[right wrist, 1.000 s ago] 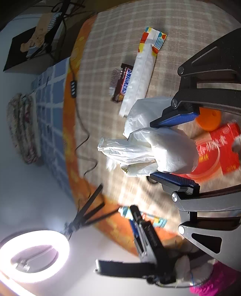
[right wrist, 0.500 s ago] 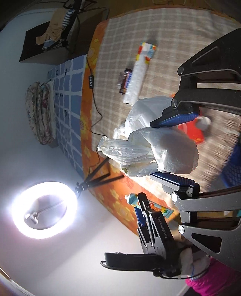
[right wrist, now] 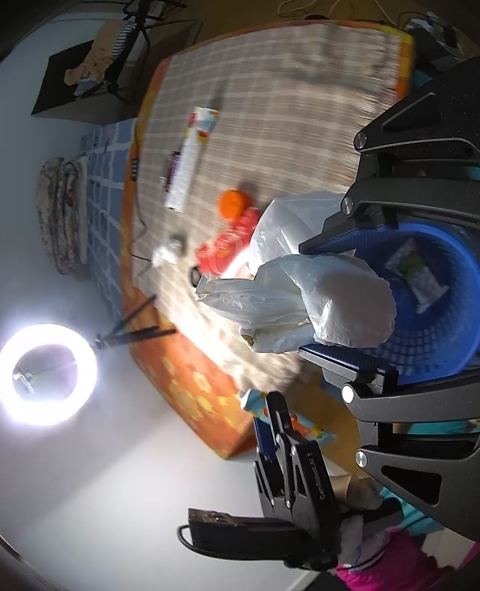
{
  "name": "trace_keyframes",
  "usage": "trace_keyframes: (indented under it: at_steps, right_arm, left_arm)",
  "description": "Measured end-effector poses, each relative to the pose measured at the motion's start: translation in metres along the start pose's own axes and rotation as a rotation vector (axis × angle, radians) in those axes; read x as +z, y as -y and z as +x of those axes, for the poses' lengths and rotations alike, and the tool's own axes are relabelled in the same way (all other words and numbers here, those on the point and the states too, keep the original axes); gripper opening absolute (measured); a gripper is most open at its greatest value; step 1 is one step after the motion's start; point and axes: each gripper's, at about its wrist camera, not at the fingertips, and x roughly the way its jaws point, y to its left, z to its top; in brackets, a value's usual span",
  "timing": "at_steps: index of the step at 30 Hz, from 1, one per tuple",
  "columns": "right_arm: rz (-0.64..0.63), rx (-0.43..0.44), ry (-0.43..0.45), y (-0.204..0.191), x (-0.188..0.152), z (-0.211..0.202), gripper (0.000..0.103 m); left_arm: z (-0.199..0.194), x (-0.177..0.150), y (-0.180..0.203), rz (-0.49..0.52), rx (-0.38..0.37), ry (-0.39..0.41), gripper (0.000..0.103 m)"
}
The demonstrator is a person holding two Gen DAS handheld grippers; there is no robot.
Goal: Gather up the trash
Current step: 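Carry the tube and bags over the basket and release both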
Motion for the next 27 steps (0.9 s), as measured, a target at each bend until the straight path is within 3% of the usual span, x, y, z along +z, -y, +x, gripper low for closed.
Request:
trace_keyframes:
  at_steps: [12,27]
  right_arm:
    - [-0.036,-0.008,-0.154,-0.016,-0.088,0.028,0.046]
    - [-0.03,-0.052,-0.254,-0.019,-0.126,0.06,0.046]
  left_arm:
    - [0.025,-0.092,0.034,0.008,-0.061,-0.144,0.035]
    - [0.063,-0.137,0.039,-0.007,-0.067,-0.266,0.035]
